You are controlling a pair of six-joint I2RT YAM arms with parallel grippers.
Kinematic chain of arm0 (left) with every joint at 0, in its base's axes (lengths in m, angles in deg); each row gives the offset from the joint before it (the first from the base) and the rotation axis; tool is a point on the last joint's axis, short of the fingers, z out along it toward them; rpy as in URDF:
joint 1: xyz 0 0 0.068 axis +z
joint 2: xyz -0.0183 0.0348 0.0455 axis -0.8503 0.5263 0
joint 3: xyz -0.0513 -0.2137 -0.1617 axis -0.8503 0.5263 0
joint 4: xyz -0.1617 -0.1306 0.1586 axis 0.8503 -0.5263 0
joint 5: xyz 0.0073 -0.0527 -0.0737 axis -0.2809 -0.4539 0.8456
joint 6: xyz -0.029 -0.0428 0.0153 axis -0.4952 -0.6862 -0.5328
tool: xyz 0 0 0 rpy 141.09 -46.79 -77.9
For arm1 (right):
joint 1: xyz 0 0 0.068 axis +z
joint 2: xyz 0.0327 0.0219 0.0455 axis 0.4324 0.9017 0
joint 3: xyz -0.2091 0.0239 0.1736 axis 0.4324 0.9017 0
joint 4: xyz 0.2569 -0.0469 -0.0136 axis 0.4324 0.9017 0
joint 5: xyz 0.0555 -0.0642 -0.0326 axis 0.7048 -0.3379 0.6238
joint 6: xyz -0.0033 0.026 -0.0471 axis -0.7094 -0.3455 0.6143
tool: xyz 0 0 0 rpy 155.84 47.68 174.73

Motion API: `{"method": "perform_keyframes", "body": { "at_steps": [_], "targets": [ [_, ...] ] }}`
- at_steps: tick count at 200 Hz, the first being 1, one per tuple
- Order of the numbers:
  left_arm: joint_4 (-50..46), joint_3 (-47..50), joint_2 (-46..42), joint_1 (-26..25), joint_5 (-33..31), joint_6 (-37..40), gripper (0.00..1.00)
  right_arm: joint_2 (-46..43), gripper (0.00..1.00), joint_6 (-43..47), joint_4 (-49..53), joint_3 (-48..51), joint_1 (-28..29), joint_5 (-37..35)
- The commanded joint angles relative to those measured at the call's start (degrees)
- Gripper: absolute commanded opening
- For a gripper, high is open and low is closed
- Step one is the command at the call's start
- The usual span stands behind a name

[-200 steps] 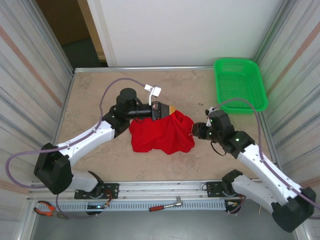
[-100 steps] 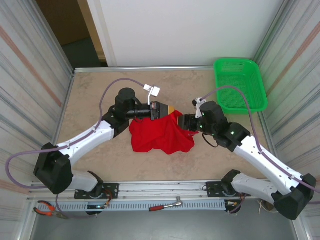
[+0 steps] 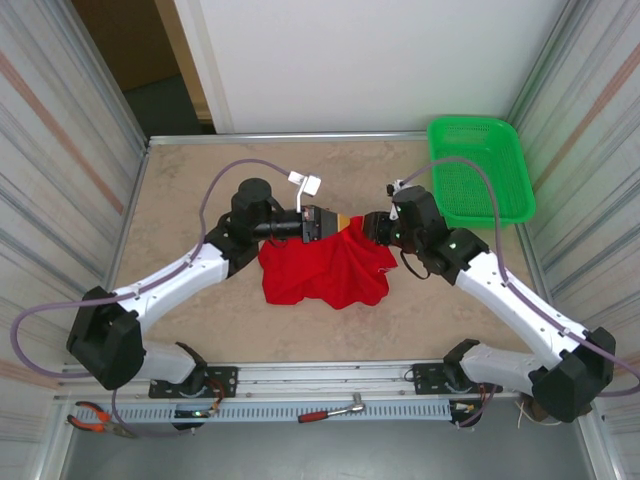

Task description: Fold the inside-out t-shirt

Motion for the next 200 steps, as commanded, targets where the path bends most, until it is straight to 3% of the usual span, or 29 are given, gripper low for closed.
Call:
{"method": "perform_keyframes", "body": {
  "at_steps": [1, 29, 57, 67, 86, 95, 109, 131, 160, 173, 184, 200],
  "targets": [
    [0.9, 0.6, -2.9, 1.1, -1.2, -0.1, 0.00, -0.3, 0.26, -1.6, 5.4, 1.6, 0.1, -4.9],
    [1.0, 1.1, -3.6, 2.0, -1.1, -0.1, 0.00, -2.3, 0.00, -1.9, 4.8, 3.8, -0.4, -2.7],
    [1.4, 2.2, -4.1, 2.7, -1.2, -0.3, 0.00, -5.4, 0.00, -1.8, 4.9, 3.8, -0.6, -1.1],
    [1.3, 2.3, -4.2, 2.8, -1.0, -0.1, 0.00, -7.3, 0.10, -1.0, 3.8, 4.2, -0.6, 0.5],
    [1.5, 2.4, -4.1, 2.9, -0.5, -0.1, 0.00, -11.2, 0.45, 0.7, 0.0, 6.0, -0.8, 4.3],
    [1.5, 2.3, -4.1, 2.9, 0.0, 0.0, 0.00, -12.2, 0.57, 1.9, -1.5, 6.6, -1.0, 6.6],
    [1.5, 2.1, -4.1, 2.9, 0.5, 0.0, 0.00, -12.0, 0.63, 3.4, -3.8, 6.9, -1.6, 10.9],
    [1.2, 1.8, -4.3, 2.9, 1.1, 0.1, 0.00, -9.9, 0.65, 3.5, -7.3, 7.1, -2.4, 14.4],
    [1.2, 1.5, -4.4, 2.9, 1.2, 0.0, 0.00, -4.4, 0.59, 2.7, -10.2, 6.4, -2.8, 16.7],
    [1.1, 1.4, -4.4, 2.9, 1.2, 0.0, 0.00, -2.2, 0.52, 2.6, -10.8, 6.5, -2.8, 17.8],
    [0.8, 1.3, -4.5, 2.9, 0.7, 0.2, 0.00, -1.2, 0.42, 2.4, -10.9, 6.9, -2.9, 18.3],
    [0.6, 1.6, -4.5, 2.9, -0.3, 0.4, 0.00, -1.0, 0.16, 2.3, -10.9, 7.9, -3.8, 19.6]
  ]
}}
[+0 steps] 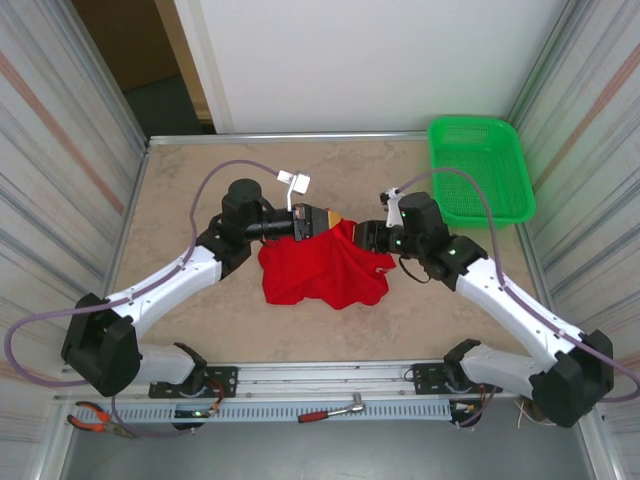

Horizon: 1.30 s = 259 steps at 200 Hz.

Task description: Fold the inside-out t-shirt

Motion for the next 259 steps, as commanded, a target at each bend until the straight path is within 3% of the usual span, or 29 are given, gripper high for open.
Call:
{"method": "perform_keyframes", "body": {
  "at_steps": [1, 8, 63, 94, 128, 132, 149, 167, 191, 216, 238, 259],
  "targets": [
    [0.8, -0.4, -2.5, 0.4, -0.3, 0.4, 0.00, 0.0, 0.14, -0.1, -1.6, 1.2, -1.3, 3.6],
    [0.5, -0.2, -2.6, 0.4, -0.6, 0.7, 0.00, -0.3, 0.00, 0.0, -1.6, 1.4, -2.1, 4.6],
    [-3.0, 2.3, -3.3, 3.0, -3.2, 4.1, 0.00, -6.6, 0.00, 1.2, 4.4, -9.4, -8.9, 12.9],
    [-6.5, 2.1, -3.7, 3.2, -6.4, 6.8, 0.00, -9.3, 0.00, -0.7, 3.9, -16.7, -9.2, 20.5],
    [-9.5, 0.9, -4.8, 3.3, -9.8, 9.2, 0.00, -11.1, 0.00, -2.3, 0.8, -17.5, -9.4, 26.5],
    [-10.0, 0.7, -5.0, 3.3, -10.3, 9.6, 0.04, -11.1, 0.00, -2.0, 1.0, -17.3, -9.4, 26.3],
    [-11.8, 0.7, -7.0, 3.3, -12.2, 11.6, 0.39, -11.1, 0.00, -1.3, 1.2, -15.3, -10.1, 26.3],
    [-12.3, 2.1, -10.1, 3.3, -14.5, 12.8, 0.57, -10.7, 0.00, -1.2, 0.4, -12.7, -10.8, 27.4],
    [-12.8, 4.2, -13.9, 2.5, -17.0, 14.6, 0.64, -10.6, 0.00, -1.6, -0.4, -10.7, -11.3, 28.1],
    [-15.3, 4.1, -15.3, -1.8, -20.3, 18.9, 0.65, -11.2, 0.00, -2.1, -0.3, -9.6, -11.6, 27.8],
    [-17.9, 2.9, -14.3, -7.4, -25.0, 23.5, 0.65, -11.7, 0.00, -2.4, -0.3, -9.2, -11.7, 27.6],
    [-16.5, 3.0, -10.9, -9.7, -26.3, 22.7, 0.66, -11.9, 0.00, -2.9, -0.3, -8.9, -11.8, 27.6]
  ]
}}
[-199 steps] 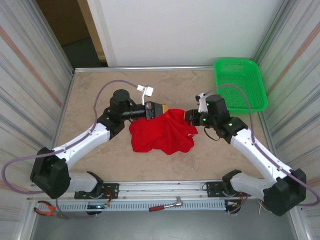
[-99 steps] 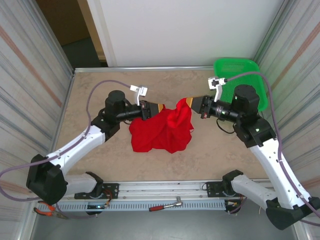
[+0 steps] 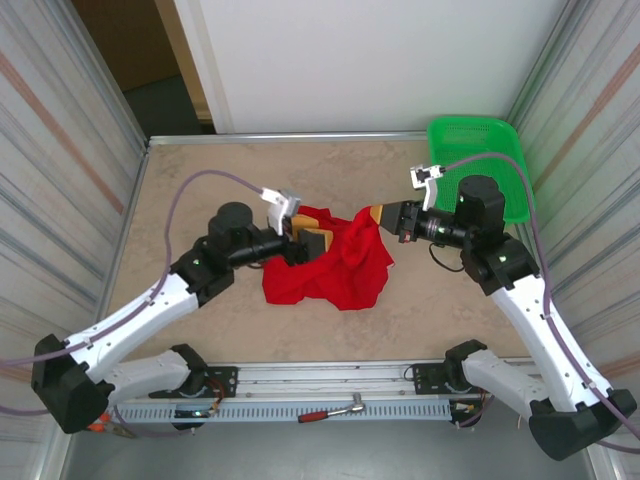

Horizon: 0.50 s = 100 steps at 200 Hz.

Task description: Fold the inside-out t-shirt

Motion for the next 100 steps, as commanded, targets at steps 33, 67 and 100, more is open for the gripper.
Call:
{"method": "perform_keyframes", "body": {
  "at_steps": [33, 67, 100],
  "targets": [
    [6.5, 1.6, 7.8, -2.1, -3.9, -1.2, 0.67, -2.0, 0.00, -1.5, -1.7, 1.0, -0.4, 0.5],
    [10.6, 1.1, 11.3, -2.2, -2.2, -2.8, 0.67, -2.3, 0.00, -1.8, -1.7, 1.1, -0.4, 0.4],
    [16.0, 0.7, 16.0, -2.2, 1.8, -5.7, 0.55, -2.4, 0.00, -2.2, -2.5, 1.6, -0.4, 0.4]
  ]
}}
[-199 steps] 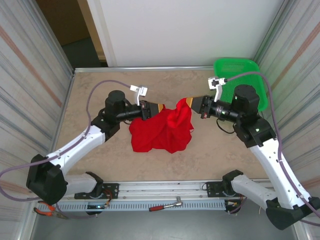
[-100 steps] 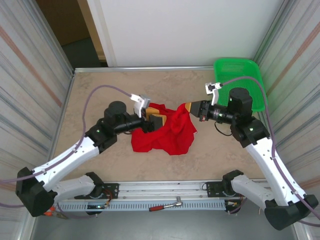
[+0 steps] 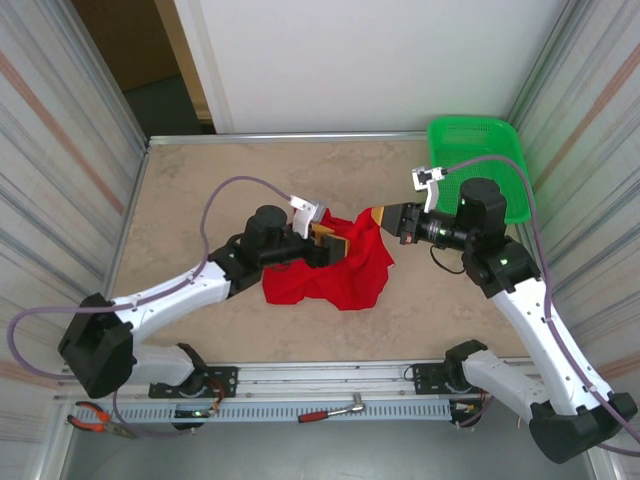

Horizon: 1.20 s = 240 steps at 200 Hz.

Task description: Fold the inside-out t-shirt

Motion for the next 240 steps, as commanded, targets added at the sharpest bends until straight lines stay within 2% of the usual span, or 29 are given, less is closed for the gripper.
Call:
{"method": "perform_keyframes", "body": {
  "at_steps": [1, 22, 37, 61, 77, 110, 156, 189, 218, 240],
  "targets": [
    [7.2, -0.8, 2.9, -0.3, 3.5, -2.9, 0.53, -1.3, 0.00, -1.6, -2.2, 0.6, -0.4, 0.5],
    [9.7, -2.3, 5.2, 0.9, 6.5, -5.6, 0.00, -2.2, 0.00, -1.2, -2.6, 1.2, -1.2, 0.1],
    [6.6, -3.8, 2.1, 2.8, 5.0, -5.4, 0.00, -2.9, 0.00, -1.2, -2.4, 1.8, -3.3, -0.1],
    [-6.4, -11.0, -5.9, 5.8, -1.0, -0.3, 0.00, -2.8, 0.00, -2.3, -2.0, 2.8, -7.7, -1.1],
    [-11.3, -16.0, -9.2, 8.0, -0.8, 1.4, 0.00, -1.8, 0.00, -2.9, -1.6, 3.0, -9.2, -2.6],
    [-16.5, -22.8, -11.8, 9.3, 1.6, 3.4, 0.00, -0.1, 0.00, -5.0, -4.5, 2.0, -9.3, -1.1],
    [-18.0, -23.1, -13.2, 9.2, 1.1, 4.6, 0.00, 0.1, 0.00, -6.0, -6.0, -1.4, -9.3, -0.4],
    [-16.9, -25.6, -13.1, 9.4, 1.9, 3.0, 0.00, 3.0, 0.00, -7.2, -7.4, -12.2, -9.3, 1.3],
    [-13.3, -32.9, -12.4, 9.2, 5.3, -1.9, 0.00, 7.2, 0.00, -9.7, -10.7, -27.0, -9.2, 1.7],
    [-13.0, -39.5, -10.9, 8.7, 5.4, -4.3, 0.00, 10.5, 0.00, -12.0, -13.9, -36.8, -7.6, 0.7]
  ]
}}
